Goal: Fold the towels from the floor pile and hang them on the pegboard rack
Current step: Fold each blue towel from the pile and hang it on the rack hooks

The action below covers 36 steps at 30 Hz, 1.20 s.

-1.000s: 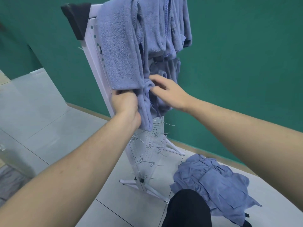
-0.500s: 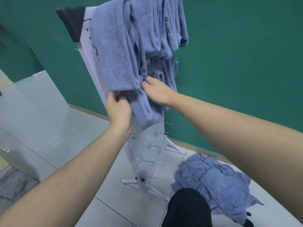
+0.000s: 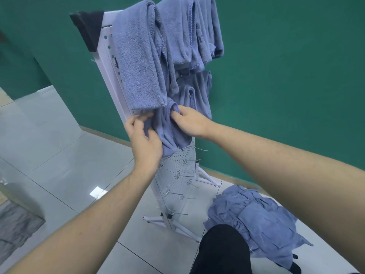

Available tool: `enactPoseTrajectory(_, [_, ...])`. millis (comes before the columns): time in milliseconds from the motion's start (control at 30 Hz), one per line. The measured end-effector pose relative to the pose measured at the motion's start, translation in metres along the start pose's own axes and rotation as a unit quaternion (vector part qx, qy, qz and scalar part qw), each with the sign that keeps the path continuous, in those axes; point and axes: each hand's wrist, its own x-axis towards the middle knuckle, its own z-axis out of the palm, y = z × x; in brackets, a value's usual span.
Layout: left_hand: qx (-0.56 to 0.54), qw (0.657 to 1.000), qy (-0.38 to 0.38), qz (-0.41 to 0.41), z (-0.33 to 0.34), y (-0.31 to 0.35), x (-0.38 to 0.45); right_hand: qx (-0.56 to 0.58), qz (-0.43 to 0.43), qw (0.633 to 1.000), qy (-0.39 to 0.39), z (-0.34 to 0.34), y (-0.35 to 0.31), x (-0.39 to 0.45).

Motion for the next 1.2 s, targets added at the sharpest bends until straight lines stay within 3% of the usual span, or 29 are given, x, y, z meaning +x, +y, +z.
enactPoseTrajectory(133, [0.082,0.996,0.002,0.026,-0.003,-0.012,-0.003,-0.017,0.012,0.999,-0.027,0.003,0.003,-0.005])
enactPoseTrajectory(233, [0.180,0.983,-0.028,0.032,-0.001,-0.011,-0.020,0.039,0.029,0.998,-0.033,0.008,0.005,-0.008])
enactPoseTrajectory(333, [0.223,0.969,-0.082,0.063,-0.006,-0.013,-0.035,0.112,0.067,0.990,-0.050,0.014,0.006,-0.018])
enactPoseTrajectory(533, [0.356,0.907,-0.208,0.082,-0.022,-0.027,-0.061,0.061,0.116,0.985,-0.110,0.018,0.021,-0.041])
enactPoseTrajectory(667, [0.325,0.909,-0.239,0.106,-0.031,-0.027,-0.073,0.009,0.126,0.983,-0.133,0.009,0.032,-0.061])
enactPoseTrajectory(867, [0.330,0.872,-0.346,0.103,-0.013,-0.003,-0.085,-0.019,0.160,0.981,-0.112,-0.016,0.060,-0.102])
enactPoseTrajectory(1200, [0.280,0.850,-0.442,0.060,0.096,0.014,-0.122,-0.004,0.257,0.965,-0.044,-0.071,0.160,-0.190])
